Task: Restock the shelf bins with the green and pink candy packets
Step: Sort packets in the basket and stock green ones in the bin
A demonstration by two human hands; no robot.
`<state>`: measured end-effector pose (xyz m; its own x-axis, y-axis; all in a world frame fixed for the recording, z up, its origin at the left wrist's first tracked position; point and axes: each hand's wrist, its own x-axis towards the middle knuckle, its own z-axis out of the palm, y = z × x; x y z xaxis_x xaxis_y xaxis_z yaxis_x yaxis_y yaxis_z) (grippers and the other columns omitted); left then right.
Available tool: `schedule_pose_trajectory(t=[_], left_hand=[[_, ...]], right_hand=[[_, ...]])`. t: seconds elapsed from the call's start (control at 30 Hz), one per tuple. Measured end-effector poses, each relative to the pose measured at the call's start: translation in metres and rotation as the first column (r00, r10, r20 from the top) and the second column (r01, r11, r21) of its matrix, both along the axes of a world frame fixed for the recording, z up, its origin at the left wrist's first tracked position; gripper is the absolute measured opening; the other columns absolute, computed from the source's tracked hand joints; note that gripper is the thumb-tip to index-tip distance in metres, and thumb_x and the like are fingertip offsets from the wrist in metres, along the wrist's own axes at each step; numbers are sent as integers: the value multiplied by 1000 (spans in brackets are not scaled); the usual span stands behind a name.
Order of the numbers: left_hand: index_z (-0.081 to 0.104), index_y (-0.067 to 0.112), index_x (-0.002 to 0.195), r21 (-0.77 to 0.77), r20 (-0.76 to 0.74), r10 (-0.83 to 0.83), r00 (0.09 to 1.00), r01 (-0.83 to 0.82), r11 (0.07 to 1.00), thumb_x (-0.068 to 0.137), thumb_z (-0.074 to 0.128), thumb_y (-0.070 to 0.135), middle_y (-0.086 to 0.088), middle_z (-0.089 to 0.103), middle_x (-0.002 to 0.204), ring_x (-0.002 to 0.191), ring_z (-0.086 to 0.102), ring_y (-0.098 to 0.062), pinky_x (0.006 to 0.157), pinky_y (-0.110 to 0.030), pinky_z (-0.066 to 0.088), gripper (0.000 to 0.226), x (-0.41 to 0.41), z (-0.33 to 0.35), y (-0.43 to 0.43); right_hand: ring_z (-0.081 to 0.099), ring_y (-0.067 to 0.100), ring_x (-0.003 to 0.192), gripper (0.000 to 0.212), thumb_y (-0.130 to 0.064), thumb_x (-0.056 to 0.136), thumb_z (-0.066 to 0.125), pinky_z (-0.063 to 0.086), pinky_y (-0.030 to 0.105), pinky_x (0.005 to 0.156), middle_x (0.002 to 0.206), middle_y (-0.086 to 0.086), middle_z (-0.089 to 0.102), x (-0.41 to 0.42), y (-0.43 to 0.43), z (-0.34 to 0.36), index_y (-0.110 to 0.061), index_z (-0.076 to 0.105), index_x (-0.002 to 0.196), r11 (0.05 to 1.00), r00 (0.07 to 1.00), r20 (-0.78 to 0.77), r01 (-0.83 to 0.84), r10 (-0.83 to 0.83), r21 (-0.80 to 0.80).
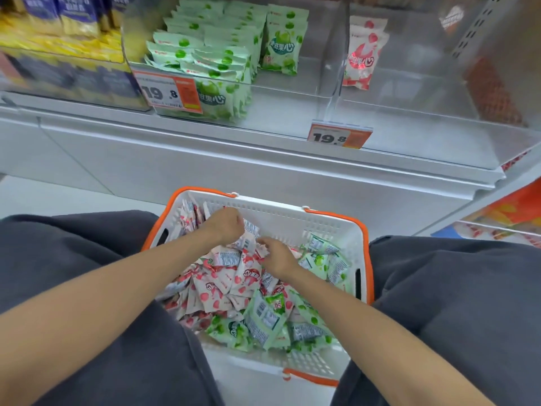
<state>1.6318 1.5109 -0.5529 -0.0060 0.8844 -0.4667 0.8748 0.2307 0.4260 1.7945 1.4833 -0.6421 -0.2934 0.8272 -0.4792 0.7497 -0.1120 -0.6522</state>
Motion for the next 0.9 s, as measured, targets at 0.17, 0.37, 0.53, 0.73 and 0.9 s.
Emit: schedule_pose_trajectory(t=[0.17, 0.37, 0.53, 0.73, 0.9], left_hand=[[59, 10, 84, -25, 13, -12, 1000, 12, 1000, 89, 47, 3, -13, 58, 92, 73, 56, -24, 75, -40, 54, 14, 2, 5, -4], [60, 12, 89, 36, 35, 11, 999, -12, 999, 93, 43, 8, -8, 55, 81, 72, 57, -28, 68, -42, 48, 18, 0, 13, -4], [52, 12, 108, 203, 256, 194, 947, -249, 947, 99, 33, 57, -4, 57, 99, 90, 55, -26, 79, -33, 38, 49, 5, 34, 1], [60, 13, 111, 314, 588, 14, 809, -244, 918, 102, 40, 45, -6, 72, 97, 89, 69, -24, 79, -43, 57, 38, 36, 83, 17], [53, 12, 80, 534, 520, -79, 851, -251, 808, 102, 45, 40, 1, 58, 73, 68, 54, -14, 63, -32, 40, 37, 64, 129, 40]], right_hand=[[55, 31, 104, 59, -4, 85, 57, 45, 38, 86, 114, 13, 60, -14, -7, 3, -19, 44, 141, 843, 839, 314, -510, 444, 169], [55, 20, 89, 15, -18, 86, 68, 44, 29, 75, 100, 5, 61, 10, 23, 54, -13, 67, 100, 954, 945, 187, -288, 269, 86], [67, 16, 70, 13, -7, 88, 68, 59, 27, 70, 87, 13, 69, 50, 57, 136, -8, 62, 100, 963, 904, -352, 182, -243, -199], [70, 16, 79, 25, -3, 90, 62, 57, 27, 73, 94, 10, 71, 70, 59, 191, -7, 57, 114, 940, 718, -616, 173, -324, -293], [70, 16, 83, 35, -4, 85, 69, 54, 23, 71, 104, 12, 71, 78, 62, 225, 0, 61, 119, 961, 680, -684, 247, -263, -124]])
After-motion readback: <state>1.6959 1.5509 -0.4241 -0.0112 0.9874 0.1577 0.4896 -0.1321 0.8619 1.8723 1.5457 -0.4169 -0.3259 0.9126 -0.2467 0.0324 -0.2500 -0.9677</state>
